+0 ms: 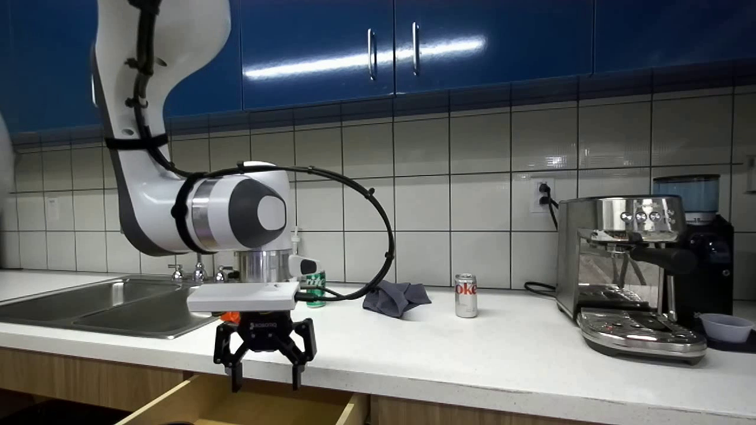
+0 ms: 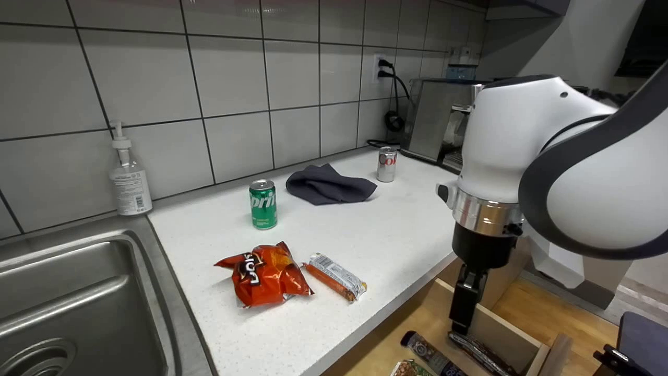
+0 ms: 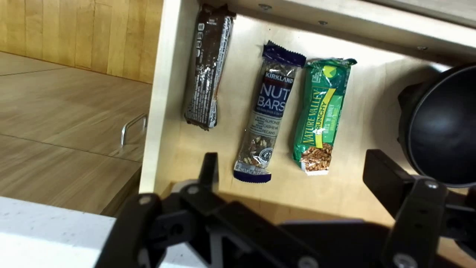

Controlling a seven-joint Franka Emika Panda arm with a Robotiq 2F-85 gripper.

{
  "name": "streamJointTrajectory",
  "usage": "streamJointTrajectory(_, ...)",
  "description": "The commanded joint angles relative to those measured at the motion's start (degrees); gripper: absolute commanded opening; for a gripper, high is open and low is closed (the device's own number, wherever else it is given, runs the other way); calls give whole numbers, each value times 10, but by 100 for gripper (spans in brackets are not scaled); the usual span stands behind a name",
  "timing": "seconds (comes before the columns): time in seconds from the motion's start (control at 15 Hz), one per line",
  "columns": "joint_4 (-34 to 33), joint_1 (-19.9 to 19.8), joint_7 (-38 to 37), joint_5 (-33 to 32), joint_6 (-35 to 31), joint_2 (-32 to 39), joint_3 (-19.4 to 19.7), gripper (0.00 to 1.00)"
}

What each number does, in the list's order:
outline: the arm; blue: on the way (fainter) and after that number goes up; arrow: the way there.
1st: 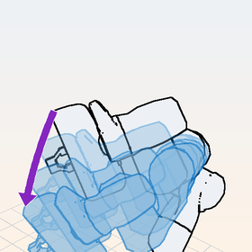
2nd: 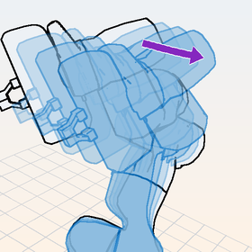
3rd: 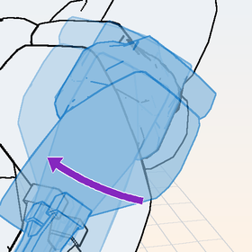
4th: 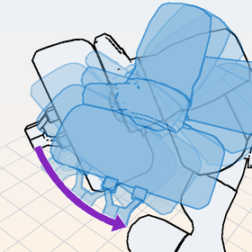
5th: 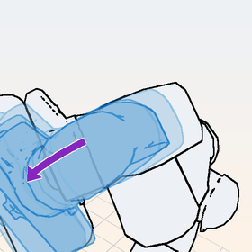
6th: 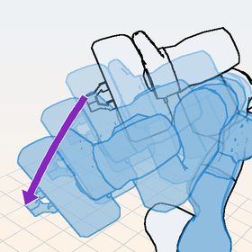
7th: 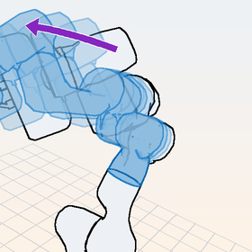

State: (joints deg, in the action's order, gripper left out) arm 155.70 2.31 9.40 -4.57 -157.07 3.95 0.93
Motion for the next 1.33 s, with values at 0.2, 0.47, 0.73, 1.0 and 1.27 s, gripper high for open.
streamJointTrajectory(0.2,13,-6,60,-31,96,-95,-5,100)
streamJointTrajectory(0.47,4,1,72,-37,110,-111,-11,100)
streamJointTrajectory(0.73,0,14,72,-25,133,-133,-20,100)
streamJointTrajectory(1.0,-23,20,69,-23,144,-126,-23,100)
streamJointTrajectory(1.27,-66,24,33,-9,158,-91,-29,100)
